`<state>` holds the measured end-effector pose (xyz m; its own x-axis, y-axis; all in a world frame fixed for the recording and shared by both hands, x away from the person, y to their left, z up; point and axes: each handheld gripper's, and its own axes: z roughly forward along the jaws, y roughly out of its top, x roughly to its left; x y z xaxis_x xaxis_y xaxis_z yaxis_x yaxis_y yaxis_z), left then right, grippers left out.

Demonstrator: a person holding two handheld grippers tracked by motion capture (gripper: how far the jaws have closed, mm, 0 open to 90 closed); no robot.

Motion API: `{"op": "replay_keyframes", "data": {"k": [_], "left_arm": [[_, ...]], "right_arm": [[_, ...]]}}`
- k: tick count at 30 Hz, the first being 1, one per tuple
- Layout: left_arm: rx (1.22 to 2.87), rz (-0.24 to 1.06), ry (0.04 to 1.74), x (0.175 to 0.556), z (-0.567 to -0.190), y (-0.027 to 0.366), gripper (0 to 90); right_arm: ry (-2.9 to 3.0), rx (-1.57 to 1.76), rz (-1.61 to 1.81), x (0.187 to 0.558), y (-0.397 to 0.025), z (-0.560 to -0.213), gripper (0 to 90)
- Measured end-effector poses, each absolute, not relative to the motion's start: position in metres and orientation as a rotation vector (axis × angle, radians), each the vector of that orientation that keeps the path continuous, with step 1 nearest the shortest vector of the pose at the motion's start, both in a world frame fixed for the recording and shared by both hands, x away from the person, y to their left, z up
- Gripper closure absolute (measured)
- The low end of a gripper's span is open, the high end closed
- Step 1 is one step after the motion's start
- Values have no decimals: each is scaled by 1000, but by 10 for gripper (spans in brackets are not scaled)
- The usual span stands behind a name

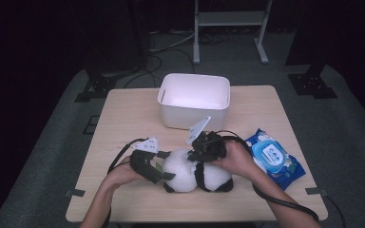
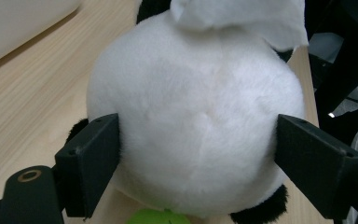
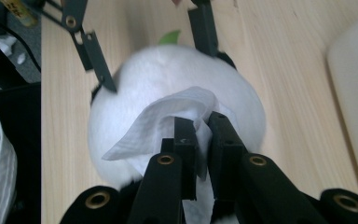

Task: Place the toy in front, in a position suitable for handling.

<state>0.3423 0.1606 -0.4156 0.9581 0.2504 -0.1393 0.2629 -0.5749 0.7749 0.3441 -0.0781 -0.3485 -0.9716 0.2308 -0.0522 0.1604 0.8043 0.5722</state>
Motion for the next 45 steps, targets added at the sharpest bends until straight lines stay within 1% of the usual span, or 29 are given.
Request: {"op": "replay_keyframes", "data": {"k": [2,3,4,5,7,8,9,10,12,13,14,17,22,28,31,38,45], "left_arm": [[2206,-17,360,343,-416,161,149],[2205,-16,360,343,-415,160,149],[2205,-16,360,343,-415,160,149],[2203,-16,361,343,-415,160,149],[2203,-16,363,343,-415,160,149],[2203,-16,363,343,-415,160,148],[2204,-15,361,343,-416,161,148],[2204,-15,361,343,-416,161,148],[2204,-16,363,343,-416,161,148],[2201,-19,367,344,-416,161,148],[2201,-19,367,344,-416,161,148],[2201,-15,366,344,-416,160,148],[2206,-8,351,343,-415,159,148],[2221,0,339,343,-416,159,148],[2219,0,348,345,-417,161,148],[2215,4,343,345,-418,160,149],[2219,3,341,346,-418,159,148]], "right_arm": [[2870,321,884,344,-83,-347,825],[2861,349,882,342,-96,-345,825],[2861,349,882,342,-96,-345,825],[2850,375,892,340,-110,-341,825],[2831,421,902,337,-124,-338,824],[2831,421,902,337,-124,-338,824],[2815,463,915,335,-139,-336,824],[2815,463,915,335,-139,-336,824],[2795,502,935,334,-153,-336,824],[2780,538,952,334,-167,-337,823],[2780,538,952,334,-167,-337,823],[2760,621,972,336,-188,-342,822],[2749,720,995,349,-200,-351,821],[2739,751,1000,364,-196,-350,820],[2743,743,983,372,-187,-346,820],[2770,667,977,367,-174,-341,820],[2830,526,927,357,-146,-337,818]]}}
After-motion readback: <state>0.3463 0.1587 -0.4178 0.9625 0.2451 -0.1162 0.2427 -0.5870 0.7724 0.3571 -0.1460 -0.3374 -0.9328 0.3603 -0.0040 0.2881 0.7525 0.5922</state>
